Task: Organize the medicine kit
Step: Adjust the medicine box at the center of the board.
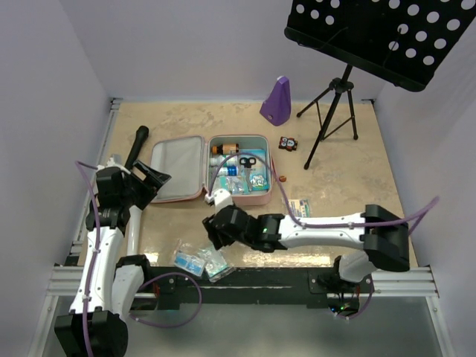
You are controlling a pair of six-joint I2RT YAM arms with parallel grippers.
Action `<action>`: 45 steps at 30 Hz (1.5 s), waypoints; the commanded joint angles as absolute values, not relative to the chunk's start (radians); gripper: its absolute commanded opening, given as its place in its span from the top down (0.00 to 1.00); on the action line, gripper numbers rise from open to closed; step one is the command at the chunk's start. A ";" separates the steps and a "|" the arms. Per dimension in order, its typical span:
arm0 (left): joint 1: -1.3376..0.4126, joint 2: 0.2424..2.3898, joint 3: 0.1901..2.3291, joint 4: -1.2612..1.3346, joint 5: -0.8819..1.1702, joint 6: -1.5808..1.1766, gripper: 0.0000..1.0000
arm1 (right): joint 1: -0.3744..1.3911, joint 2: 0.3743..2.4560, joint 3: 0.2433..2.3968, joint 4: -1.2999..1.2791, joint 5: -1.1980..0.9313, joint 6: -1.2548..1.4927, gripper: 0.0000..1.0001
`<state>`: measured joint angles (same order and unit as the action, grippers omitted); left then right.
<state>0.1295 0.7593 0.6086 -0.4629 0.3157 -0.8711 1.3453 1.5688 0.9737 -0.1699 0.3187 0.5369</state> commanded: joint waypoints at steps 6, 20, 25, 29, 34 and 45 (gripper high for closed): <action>0.127 0.738 0.600 -0.382 0.357 -0.865 0.12 | 1.054 1.413 1.032 -0.195 0.471 0.516 0.37; 0.127 0.701 0.563 -0.443 0.336 -0.833 0.13 | 0.907 1.626 1.072 -0.169 0.405 0.449 0.57; 0.127 0.710 0.554 -0.437 0.334 -0.833 0.13 | 0.907 1.579 1.005 -0.176 0.388 0.476 0.60; 0.127 0.716 0.545 -0.426 0.336 -0.834 0.13 | 0.910 1.539 0.937 -0.175 0.359 0.503 0.61; 0.127 0.729 0.548 -0.419 0.336 -0.831 0.13 | 0.930 1.491 0.874 -0.181 0.344 0.525 0.61; 0.126 0.761 0.604 -0.469 0.250 -0.793 0.13 | 0.988 1.422 0.830 -0.233 0.296 0.535 0.61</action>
<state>0.1295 0.7467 0.5472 -0.4492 0.3058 -0.8352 0.9615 1.4601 0.8520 -0.1585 0.3462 0.5201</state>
